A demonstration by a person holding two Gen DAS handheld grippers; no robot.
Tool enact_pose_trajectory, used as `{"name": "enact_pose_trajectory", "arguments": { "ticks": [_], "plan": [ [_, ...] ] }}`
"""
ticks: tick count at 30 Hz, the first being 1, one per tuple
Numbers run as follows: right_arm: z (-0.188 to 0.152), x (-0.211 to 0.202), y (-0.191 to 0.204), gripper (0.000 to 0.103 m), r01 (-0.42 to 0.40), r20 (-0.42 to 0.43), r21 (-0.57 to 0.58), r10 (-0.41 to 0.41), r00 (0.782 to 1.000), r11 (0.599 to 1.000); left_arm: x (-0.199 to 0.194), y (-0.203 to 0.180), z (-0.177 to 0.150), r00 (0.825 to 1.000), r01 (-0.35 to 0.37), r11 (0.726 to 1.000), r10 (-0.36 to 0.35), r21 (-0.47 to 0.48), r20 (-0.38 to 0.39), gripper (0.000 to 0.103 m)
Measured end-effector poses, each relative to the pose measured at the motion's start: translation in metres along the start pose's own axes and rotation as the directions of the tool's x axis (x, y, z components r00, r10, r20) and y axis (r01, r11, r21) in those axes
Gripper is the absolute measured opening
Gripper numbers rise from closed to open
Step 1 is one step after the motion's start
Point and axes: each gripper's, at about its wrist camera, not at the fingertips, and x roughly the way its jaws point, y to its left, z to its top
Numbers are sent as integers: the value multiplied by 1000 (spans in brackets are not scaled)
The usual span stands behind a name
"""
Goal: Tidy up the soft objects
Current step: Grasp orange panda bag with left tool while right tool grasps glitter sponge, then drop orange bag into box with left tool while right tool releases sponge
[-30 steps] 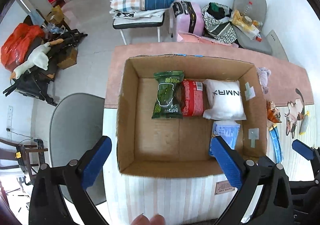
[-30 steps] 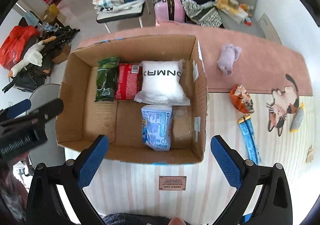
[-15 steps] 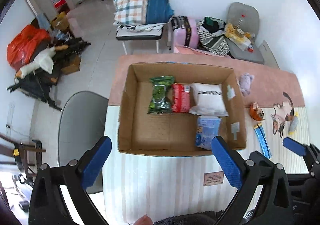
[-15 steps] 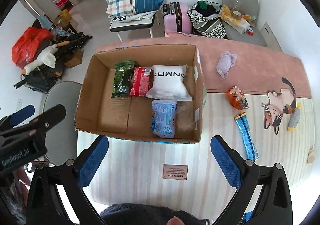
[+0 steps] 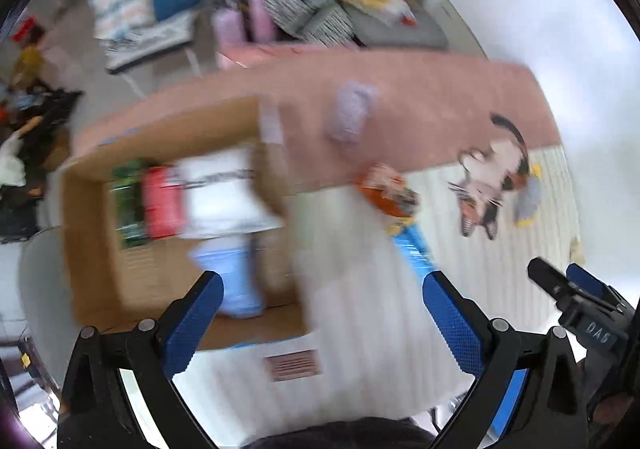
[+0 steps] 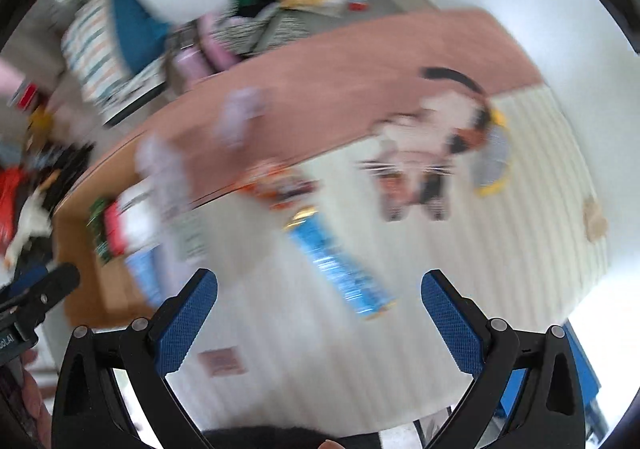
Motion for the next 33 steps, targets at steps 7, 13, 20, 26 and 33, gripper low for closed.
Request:
{"name": "enact_pose_trajectory", "arguments": {
  "ticks": [7,13,20,26,33],
  "plan": [
    [67,58,-133,103,48,-68,161,-38,997,986,113,-61,64,969,78,987,-108,-138,-221,86],
    [113,119,-206,103,45,-143,239,-11,990,970,186,-67,94,945,-9,976,-64,-219,-322,83],
    [144,179,-240,103,55,-219,279,8,976,959,227,-66,99,919,-92,966,-10,-240,-393,83],
    [153,215,-246,103,105,-289,272,-22,957,956,244,-67,97,907,-128,962,17,-239,-420,72],
    [150,238,-248,57,145,-336,276,-46,941,950,239,-63,90,914,-183,966,98,-184,-393,50]
  ]
}}
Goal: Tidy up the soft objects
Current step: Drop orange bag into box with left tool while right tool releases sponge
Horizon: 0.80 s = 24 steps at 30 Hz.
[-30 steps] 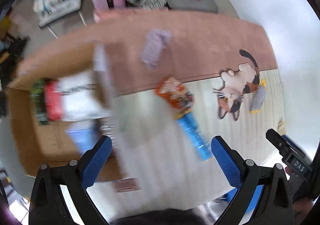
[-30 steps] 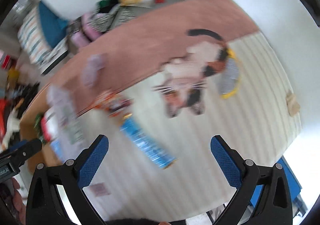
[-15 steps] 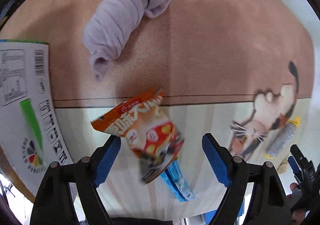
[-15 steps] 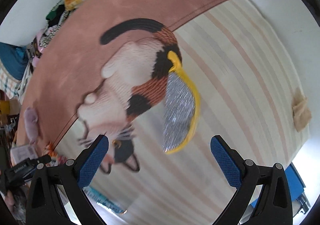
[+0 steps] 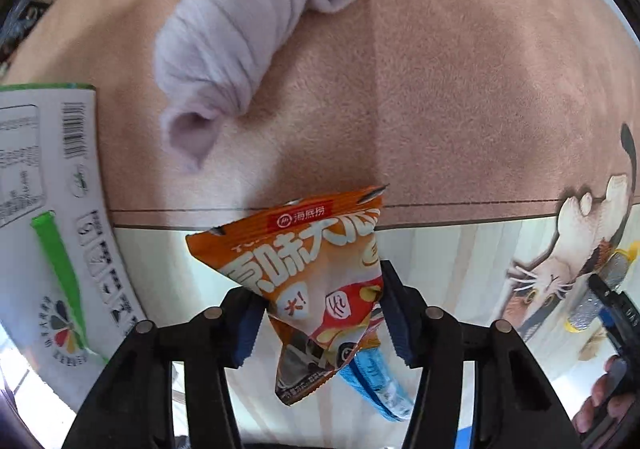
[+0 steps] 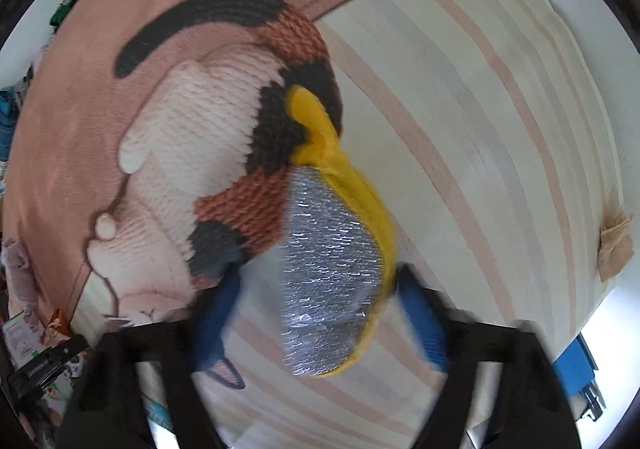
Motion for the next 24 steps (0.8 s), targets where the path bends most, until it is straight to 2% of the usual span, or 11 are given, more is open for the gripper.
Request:
{"name": "enact_pose_trajectory", "arguments": {
  "ticks": [3,7,13,18,21,24],
  "plan": [
    [-5,-5,2,51,7,33,-6,-6,999,1000,-10,1,-10,999,-7,1000,6,20,35,50],
    [-20,-23,18,50,-3,66,-51,6,998,999,-37,-5,-35,994,4,998,-10,55,110,50],
    [-71,-80,65,49,-123,115,-175,144,983,977,-94,18,-77,975,53,993,-74,102,208,50],
    [-137,-133,143,49,-214,120,-347,270,955,913,-142,72,-100,952,112,987,-140,114,272,50],
    [-182,-155,197,49,-257,96,-444,331,939,858,-161,117,-121,941,115,986,-146,118,304,50],
    [-238,-169,250,49,-287,57,-533,372,926,796,-169,169,-137,938,111,990,-135,92,320,50]
  ]
}}
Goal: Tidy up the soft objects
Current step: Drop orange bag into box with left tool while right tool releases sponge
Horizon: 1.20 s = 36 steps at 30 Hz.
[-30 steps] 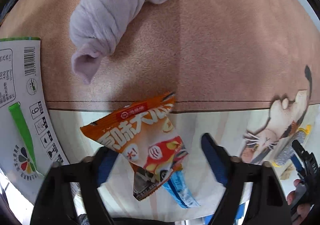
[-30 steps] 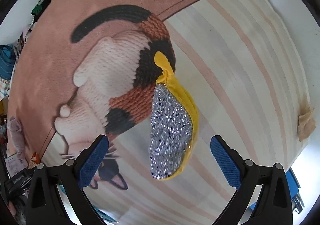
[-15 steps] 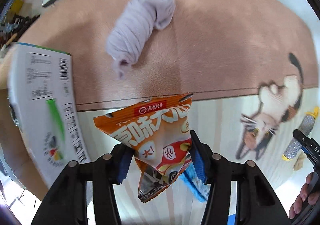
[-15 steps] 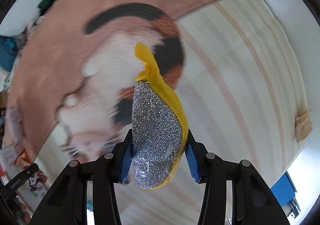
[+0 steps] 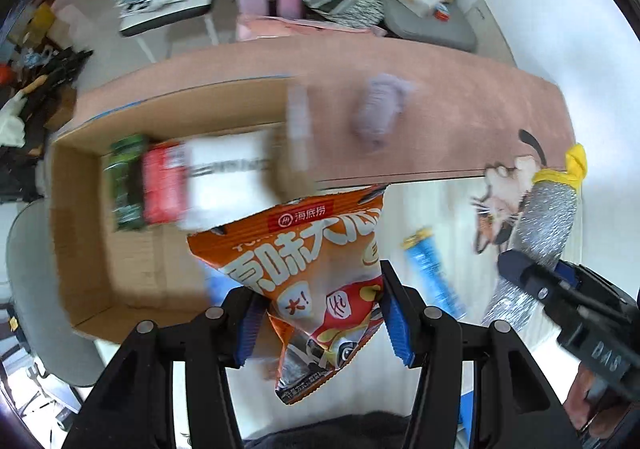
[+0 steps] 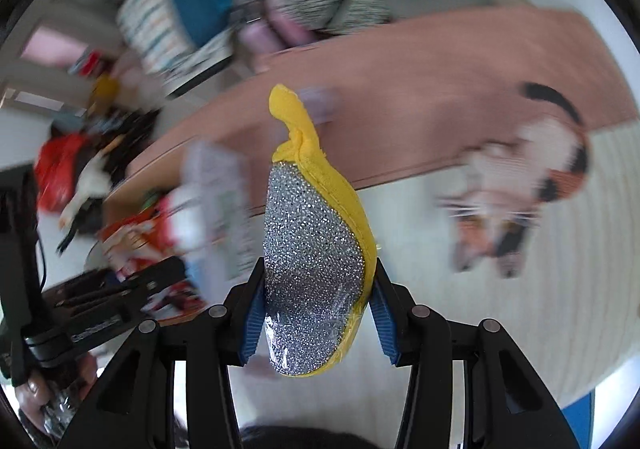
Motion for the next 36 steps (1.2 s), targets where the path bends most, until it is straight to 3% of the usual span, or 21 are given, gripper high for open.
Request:
{"name": "enact_pose_trajectory", "arguments": {
  "ticks": [7,14,19,26,29,31,32,36],
  "plan": [
    [-38,53,164,49,-55,-86,-163,41,995,985,-5,125,-26,996,-93,992,93,-85,-4,50],
    [-63,136,257,49,-34,-171,-225,-5,985,974,31,203,-23,991,-100,989,90,-106,-94,50],
    [-70,185,263,49,-4,-218,-243,-51,975,970,69,229,-15,984,-42,992,20,-121,-179,50],
    [-71,230,267,50,53,-259,-269,-125,958,962,104,235,-12,968,10,994,-37,-111,-248,52],
    [-66,240,265,54,50,-282,-260,-126,951,964,110,238,-14,960,55,987,-93,-149,-264,54],
    [-63,241,262,64,53,-293,-253,-128,948,966,109,242,-16,956,75,982,-120,-172,-267,60],
    [-62,239,260,73,60,-288,-251,-134,948,966,106,242,-18,960,69,984,-110,-162,-257,66],
    [-65,227,260,77,90,-269,-265,-163,949,960,84,239,-22,975,38,991,-66,-130,-212,67]
  ]
}}
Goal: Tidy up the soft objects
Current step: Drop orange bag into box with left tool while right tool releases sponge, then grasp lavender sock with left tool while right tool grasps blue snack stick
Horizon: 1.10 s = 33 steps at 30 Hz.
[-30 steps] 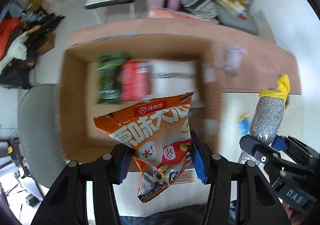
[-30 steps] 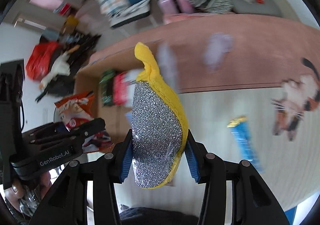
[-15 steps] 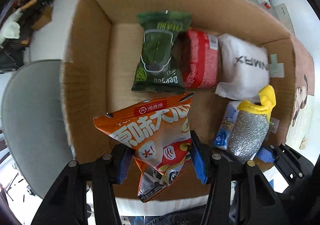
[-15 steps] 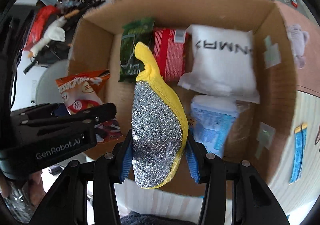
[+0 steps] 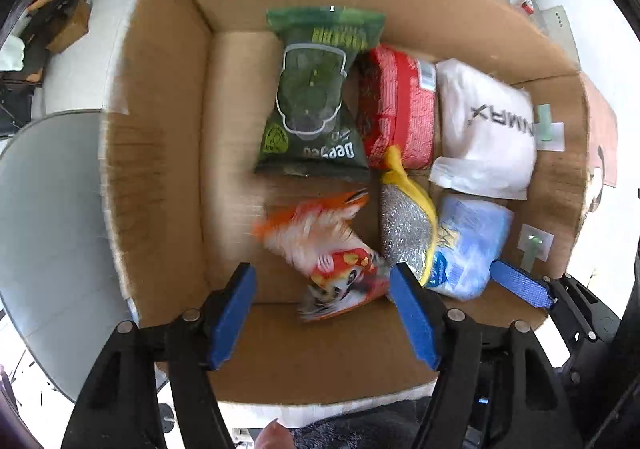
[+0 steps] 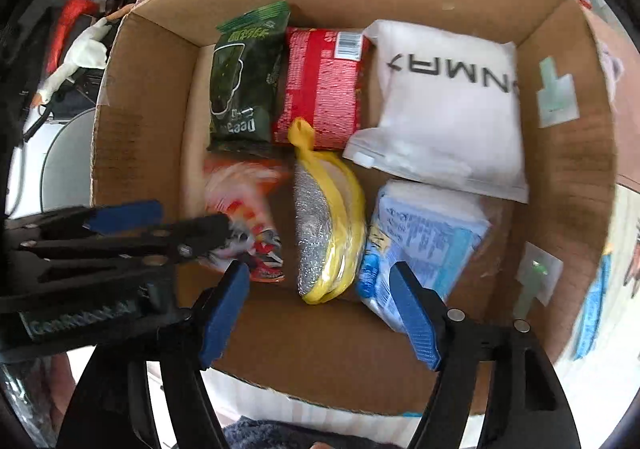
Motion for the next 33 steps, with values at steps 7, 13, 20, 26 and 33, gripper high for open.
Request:
{"name": "enact_pose_trajectory", "arguments": {
  "ticks": [7,13,20,26,33],
  "plan": [
    [-16,-31,-4,81,20,32,12,-20,999,1000,-37,-8,-20,995,-33,999,32,2,89,68],
    [-33,-63,-10,88,80,106,29,-82,991,996,-67,-18,-46,962,-133,991,130,-5,239,68],
    [-64,-104,-5,88,139,202,29,-142,969,990,-105,-22,-82,914,-172,985,172,-33,367,68],
    [-90,-137,0,98,147,281,28,-149,948,989,-129,-29,-110,871,-189,981,192,-53,452,101],
    [-122,-167,5,103,147,361,25,-146,921,989,-146,-35,-135,844,-188,980,196,-68,499,102]
  ]
}}
